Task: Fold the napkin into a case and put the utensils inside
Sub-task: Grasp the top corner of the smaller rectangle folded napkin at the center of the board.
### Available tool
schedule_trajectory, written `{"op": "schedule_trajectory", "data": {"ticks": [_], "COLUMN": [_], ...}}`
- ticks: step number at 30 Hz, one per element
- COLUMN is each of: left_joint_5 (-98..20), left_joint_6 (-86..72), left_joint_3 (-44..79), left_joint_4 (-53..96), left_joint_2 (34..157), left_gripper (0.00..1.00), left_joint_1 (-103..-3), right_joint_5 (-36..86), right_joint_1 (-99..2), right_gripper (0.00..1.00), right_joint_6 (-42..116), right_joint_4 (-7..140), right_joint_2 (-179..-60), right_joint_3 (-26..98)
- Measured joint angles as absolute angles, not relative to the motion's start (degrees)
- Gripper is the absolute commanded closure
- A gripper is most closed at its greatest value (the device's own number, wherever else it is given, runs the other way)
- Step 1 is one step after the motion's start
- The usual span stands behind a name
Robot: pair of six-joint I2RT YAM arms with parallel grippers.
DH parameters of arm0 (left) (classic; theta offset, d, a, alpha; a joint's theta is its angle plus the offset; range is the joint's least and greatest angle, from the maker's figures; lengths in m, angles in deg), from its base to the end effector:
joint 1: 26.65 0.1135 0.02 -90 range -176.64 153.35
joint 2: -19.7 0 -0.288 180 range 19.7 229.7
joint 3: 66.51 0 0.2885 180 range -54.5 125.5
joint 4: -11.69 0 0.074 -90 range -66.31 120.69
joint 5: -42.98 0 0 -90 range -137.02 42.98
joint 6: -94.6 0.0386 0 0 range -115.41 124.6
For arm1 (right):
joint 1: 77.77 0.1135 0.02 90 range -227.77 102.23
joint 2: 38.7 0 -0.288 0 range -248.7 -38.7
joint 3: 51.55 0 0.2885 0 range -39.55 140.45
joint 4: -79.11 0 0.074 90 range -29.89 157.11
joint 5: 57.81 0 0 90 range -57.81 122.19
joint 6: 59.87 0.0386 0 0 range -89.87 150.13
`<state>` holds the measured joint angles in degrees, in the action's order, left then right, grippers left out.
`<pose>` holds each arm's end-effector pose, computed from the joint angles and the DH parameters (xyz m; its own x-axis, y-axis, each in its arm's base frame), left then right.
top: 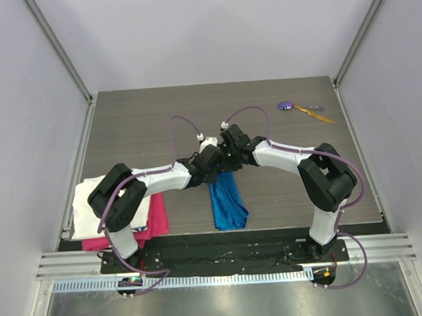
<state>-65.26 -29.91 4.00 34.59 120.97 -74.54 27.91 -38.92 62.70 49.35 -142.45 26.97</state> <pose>0.2703 -0.2811 0.1593 -0.7738 0.0537 -0.6311 0.1721 0.9767 -0.1280 0.3206 0.2619 0.1781 -0.8922 -0.0294 -0.4506 -0.2119 0.9084 0.3604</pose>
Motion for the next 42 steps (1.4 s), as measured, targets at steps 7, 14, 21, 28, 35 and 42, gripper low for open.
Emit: {"op": "schedule_trajectory", "data": {"ticks": [7, 14, 21, 28, 35, 42], "left_joint_5": [-65.8, -66.2, -67.1, -67.8, -68.1, -68.4], "left_joint_6": [-30.3, -30.9, -31.0, -30.9, -30.8, -30.8], "left_joint_3": [4.0, 4.1, 4.6, 5.6, 5.8, 5.8], "left_joint_4": [34.6, 34.6, 34.6, 34.7, 34.7, 34.9], "left_joint_2": [121.0, 121.0, 121.0, 121.0, 120.9, 120.9], "left_gripper": [0.79, 0.63, 0.68, 0.82, 0.66, 0.73], "left_joint_1": [-74.6, -74.6, -74.6, -74.6, -74.6, -74.6], "right_joint_5": [27.0, 26.1, 25.6, 25.4, 24.5, 24.3], "right_joint_1": [-38.9, -38.9, -38.9, -38.9, -38.9, -38.9], "right_gripper": [0.99, 0.99, 0.99, 0.99, 0.99, 0.99], "right_joint_6": [63.5, 63.9, 64.1, 64.2, 64.6, 64.9], "right_joint_4": [49.6, 49.5, 49.5, 49.5, 49.5, 49.4], "right_joint_2": [-142.4, -142.4, -142.4, -142.4, -142.4, -142.4], "right_joint_3": [26.7, 26.2, 26.2, 26.1, 26.1, 26.1]}}
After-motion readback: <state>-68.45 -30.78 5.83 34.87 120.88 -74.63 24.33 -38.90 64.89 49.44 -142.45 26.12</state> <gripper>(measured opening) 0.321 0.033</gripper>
